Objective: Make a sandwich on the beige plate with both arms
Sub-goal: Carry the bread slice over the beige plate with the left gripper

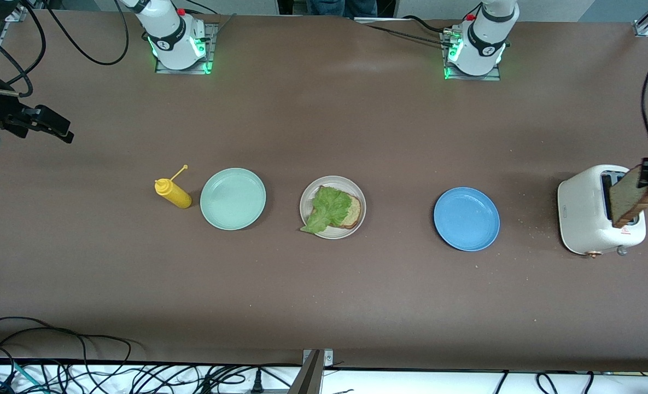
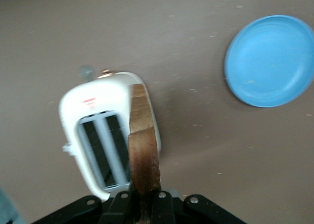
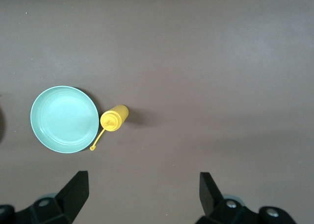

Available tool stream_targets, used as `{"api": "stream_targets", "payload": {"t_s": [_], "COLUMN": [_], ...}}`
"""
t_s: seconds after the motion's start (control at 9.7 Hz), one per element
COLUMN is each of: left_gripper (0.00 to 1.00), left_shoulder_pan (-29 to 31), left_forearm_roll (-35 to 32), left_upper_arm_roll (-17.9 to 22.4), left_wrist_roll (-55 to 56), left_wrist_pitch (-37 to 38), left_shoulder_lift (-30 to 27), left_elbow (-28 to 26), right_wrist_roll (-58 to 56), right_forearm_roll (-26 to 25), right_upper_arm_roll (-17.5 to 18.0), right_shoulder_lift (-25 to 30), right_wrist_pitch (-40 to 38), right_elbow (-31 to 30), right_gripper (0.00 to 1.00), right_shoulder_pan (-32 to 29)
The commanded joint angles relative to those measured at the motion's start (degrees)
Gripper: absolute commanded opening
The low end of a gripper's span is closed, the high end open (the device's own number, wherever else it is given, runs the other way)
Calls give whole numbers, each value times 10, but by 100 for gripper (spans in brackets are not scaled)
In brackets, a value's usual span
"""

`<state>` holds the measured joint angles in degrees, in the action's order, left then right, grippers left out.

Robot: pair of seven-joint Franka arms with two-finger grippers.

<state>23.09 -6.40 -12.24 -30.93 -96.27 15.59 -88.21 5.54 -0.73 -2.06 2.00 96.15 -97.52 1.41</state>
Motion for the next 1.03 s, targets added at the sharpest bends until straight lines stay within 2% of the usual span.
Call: {"api": "stream_targets", "payload": {"t_s": [0.0, 0.21, 0.52, 0.72, 0.93], "left_gripper": [0, 0, 0, 0, 0], "left_shoulder_pan": [-56, -103, -145, -201, -232], "left_forearm_roll": [76, 192, 404, 479, 537], "left_upper_arm_roll": [3, 3, 3, 4, 4], "left_wrist_roll": [-2, 9, 59, 144, 203], "left_wrist_pitch": [58, 86, 90, 84, 46], "left_shoulder_lift": [20, 48, 117, 143, 157], "left_elbow": [18, 17, 17, 18, 18], "right_wrist_roll": [3, 2, 0, 2, 0], "right_forearm_roll": [6, 5, 6, 6, 7], "right_upper_arm_roll": [4, 4, 4, 4, 0], "right_shoulder_lift": [-5, -5, -5, -5, -5], "right_wrist_pitch": [-9, -9, -10, -10, -10], "right_elbow": [15, 15, 15, 15, 15], "right_gripper": [100, 100, 100, 100, 100], "right_shoulder_pan": [-7, -7, -7, -7, -7]}}
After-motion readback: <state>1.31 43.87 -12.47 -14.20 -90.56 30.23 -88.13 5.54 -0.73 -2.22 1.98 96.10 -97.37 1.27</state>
